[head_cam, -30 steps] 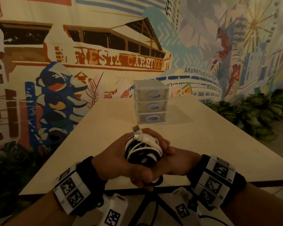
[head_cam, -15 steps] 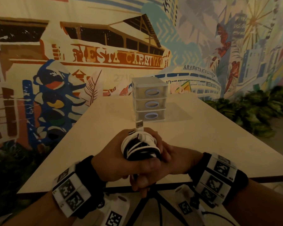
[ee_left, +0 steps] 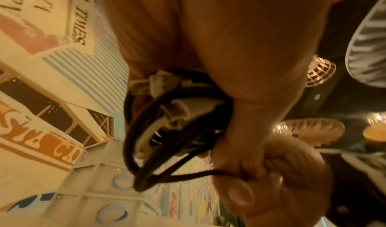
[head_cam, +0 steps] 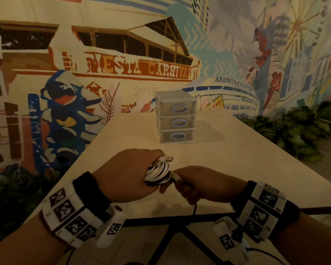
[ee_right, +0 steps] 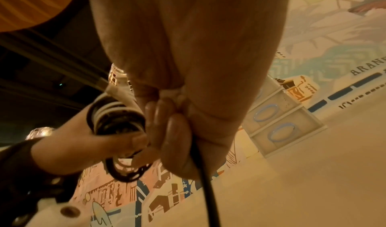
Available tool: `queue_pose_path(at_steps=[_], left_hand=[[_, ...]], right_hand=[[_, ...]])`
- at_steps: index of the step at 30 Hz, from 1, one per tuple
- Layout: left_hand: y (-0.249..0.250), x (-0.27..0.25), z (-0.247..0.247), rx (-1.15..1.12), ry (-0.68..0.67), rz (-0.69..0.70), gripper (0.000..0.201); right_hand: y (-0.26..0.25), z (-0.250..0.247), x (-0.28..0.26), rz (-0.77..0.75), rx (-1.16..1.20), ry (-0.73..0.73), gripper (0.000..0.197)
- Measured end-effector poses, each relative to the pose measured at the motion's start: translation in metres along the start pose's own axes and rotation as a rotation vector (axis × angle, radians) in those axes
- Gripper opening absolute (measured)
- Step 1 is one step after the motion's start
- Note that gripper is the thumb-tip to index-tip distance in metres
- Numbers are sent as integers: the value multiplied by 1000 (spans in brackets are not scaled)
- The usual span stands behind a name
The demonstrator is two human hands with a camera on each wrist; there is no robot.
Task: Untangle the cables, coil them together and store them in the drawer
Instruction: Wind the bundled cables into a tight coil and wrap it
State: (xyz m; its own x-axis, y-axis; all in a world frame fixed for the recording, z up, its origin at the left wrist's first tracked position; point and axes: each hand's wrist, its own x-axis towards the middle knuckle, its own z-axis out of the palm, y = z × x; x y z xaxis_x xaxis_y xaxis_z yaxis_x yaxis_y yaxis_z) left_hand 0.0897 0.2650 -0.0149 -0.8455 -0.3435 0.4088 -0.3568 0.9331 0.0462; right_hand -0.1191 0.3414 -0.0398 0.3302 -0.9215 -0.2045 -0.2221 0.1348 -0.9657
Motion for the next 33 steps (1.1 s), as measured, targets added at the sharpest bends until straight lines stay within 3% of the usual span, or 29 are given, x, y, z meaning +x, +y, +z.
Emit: queue_pose_path(at_steps=[4, 7, 10, 17, 23, 28, 33], left_hand=[[4, 2, 6, 110, -72, -55, 23], [9, 2, 8, 130, -134, -88, 32], [11, 2, 12, 115, -159, -114, 17], [24, 8, 23, 300, -286, -143, 24], [29, 23, 30, 311, -328, -186, 26], [30, 18, 36, 293, -331, -193, 22], [29, 20, 36, 250, -197, -233, 45]], right_hand=[[-2, 6, 3, 58, 27, 44, 59], [-2, 5, 4, 87, 40, 107, 35], [-3, -1, 5, 81, -97, 123, 34], [-27, -10, 9, 150, -444, -91, 40], [-24, 12, 32, 161, -830, 150, 20], [-17, 13, 28, 194, -877, 119, 20], [-19, 8, 24, 105, -818, 189, 19]])
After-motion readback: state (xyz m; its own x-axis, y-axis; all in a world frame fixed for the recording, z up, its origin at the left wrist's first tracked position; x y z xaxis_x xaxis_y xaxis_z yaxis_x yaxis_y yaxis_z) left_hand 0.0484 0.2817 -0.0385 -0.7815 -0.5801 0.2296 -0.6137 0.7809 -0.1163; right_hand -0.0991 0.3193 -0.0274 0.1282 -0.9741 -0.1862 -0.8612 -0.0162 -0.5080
